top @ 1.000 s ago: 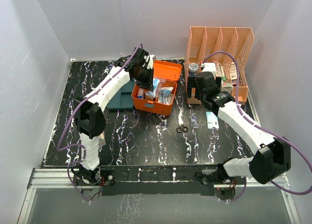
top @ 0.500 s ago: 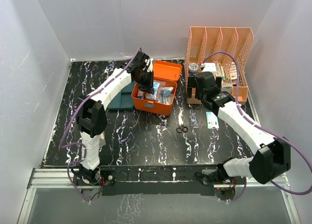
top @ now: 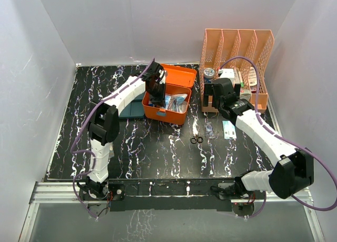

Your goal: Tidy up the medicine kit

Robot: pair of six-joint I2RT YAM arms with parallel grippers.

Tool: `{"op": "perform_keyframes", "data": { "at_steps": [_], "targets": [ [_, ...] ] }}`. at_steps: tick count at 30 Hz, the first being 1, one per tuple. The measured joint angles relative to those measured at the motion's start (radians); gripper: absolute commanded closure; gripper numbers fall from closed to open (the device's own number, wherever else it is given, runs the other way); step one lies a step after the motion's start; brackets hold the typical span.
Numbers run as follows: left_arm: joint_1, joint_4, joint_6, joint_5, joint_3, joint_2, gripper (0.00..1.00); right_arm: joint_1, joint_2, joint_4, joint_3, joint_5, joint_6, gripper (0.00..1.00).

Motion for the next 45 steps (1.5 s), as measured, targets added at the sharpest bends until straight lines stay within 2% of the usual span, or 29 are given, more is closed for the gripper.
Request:
{"op": "perform_keyframes", "data": {
  "at_steps": [4, 9, 20, 23, 26, 29, 33, 37, 40, 45],
  "targets": [
    [0.000, 0.000, 0.000, -0.018, 0.000, 0.001, 0.75, -0.007, 0.000, -0.005, -0.006, 0.000, -0.005, 0.02],
    [0.000, -0.001, 0.009, -0.035, 0.000, 0.001, 0.64, -0.015, -0.001, -0.005, -0.006, 0.000, -0.010, 0.02],
    [0.000, 0.003, 0.063, -0.063, 0.000, -0.018, 0.64, -0.019, -0.002, -0.005, -0.018, -0.004, -0.012, 0.02],
    [0.005, 0.058, 0.102, -0.101, -0.037, -0.092, 0.62, -0.020, -0.002, -0.005, -0.018, -0.004, -0.018, 0.02],
    [0.021, 0.119, 0.152, -0.144, -0.124, -0.253, 0.61, -0.020, -0.002, -0.006, -0.018, -0.005, -0.024, 0.02],
    [0.085, 0.145, 0.196, -0.160, -0.167, -0.400, 0.63, -0.020, -0.002, -0.005, -0.018, -0.009, -0.029, 0.02],
    [0.287, 0.109, 0.230, -0.168, -0.208, -0.519, 0.65, -0.021, -0.001, -0.002, -0.018, -0.025, -0.041, 0.02],
    [0.453, 0.023, 0.230, -0.185, -0.385, -0.571, 0.64, -0.021, 0.012, 0.009, -0.018, -0.039, -0.047, 0.02],
    [0.483, -0.056, 0.232, -0.185, -0.561, -0.618, 0.63, -0.021, 0.023, 0.019, -0.018, -0.053, -0.048, 0.02],
    [0.484, -0.129, 0.234, -0.163, -0.722, -0.720, 0.60, -0.021, 0.024, 0.026, -0.018, -0.069, -0.049, 0.02]
  ]
}}
